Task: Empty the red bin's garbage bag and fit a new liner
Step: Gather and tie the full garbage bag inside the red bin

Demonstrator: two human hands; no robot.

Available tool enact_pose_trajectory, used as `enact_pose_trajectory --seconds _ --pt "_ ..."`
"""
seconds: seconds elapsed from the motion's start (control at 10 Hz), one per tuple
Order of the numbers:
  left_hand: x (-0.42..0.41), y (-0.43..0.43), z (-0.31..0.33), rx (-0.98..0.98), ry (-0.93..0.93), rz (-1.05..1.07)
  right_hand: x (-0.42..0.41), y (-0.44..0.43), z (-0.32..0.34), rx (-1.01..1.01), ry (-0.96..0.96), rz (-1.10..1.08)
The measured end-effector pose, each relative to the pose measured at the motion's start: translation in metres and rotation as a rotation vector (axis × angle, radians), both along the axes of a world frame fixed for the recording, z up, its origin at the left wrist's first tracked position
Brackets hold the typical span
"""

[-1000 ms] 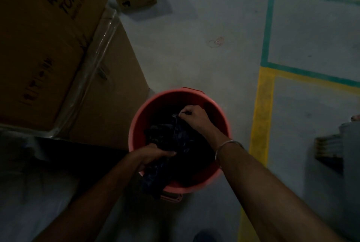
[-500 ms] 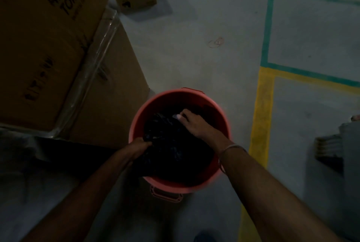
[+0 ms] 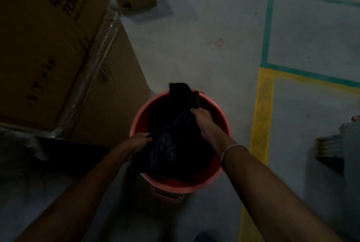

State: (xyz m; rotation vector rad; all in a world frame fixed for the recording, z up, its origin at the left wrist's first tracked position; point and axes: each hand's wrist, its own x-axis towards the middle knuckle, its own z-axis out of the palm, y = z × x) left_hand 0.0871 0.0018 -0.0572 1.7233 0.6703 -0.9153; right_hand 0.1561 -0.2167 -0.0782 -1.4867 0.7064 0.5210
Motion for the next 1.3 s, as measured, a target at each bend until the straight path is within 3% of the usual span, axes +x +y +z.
enact_pose_trajectory --seconds 0.1,0.3,0.4,0.5,0.6,0.7,0.8,0.9,1.0,1.1,1.3 --pt "0.001 -0.005 0.006 0.048 0.020 -0.077 0.003 -0.003 0.002 0.046 0.058 -0.110" --pt "0.009 -0.005 0.014 0.165 0.042 -0.067 0.002 -0.011 0.004 -0.016 0.039 -0.123" --pt "0.024 0.001 0.027 0.017 0.126 0.265 -0.018 -0.020 -0.005 -0.096 -0.033 -0.082" --pt "0.038 0.002 0.035 -0.060 0.151 0.404 -0.037 -0.024 -0.013 -0.053 -0.044 -0.011" --pt "0.063 -0.002 0.045 -0.098 0.089 0.468 -0.061 -0.028 -0.018 -0.108 -0.223 0.156" --pt "0.074 -0.005 0.050 -0.108 0.055 0.449 -0.077 -0.034 -0.015 -0.335 -0.558 0.354" --pt "0.087 -0.012 0.050 -0.048 -0.031 0.421 -0.086 -0.034 -0.026 -0.528 -0.825 0.874" --pt "0.093 -0.019 0.052 -0.108 -0.054 0.438 -0.088 -0.029 -0.026 -0.498 -0.651 1.062" --pt "0.100 -0.026 0.054 -0.114 -0.114 0.434 -0.070 -0.028 -0.012 -0.498 -0.575 0.751" --pt "0.103 -0.028 0.052 -0.066 -0.157 0.437 -0.060 -0.025 -0.013 -0.504 -0.629 0.596" --pt "0.108 -0.019 0.036 0.037 -0.233 0.486 -0.036 -0.013 -0.004 -0.343 -0.419 0.602"
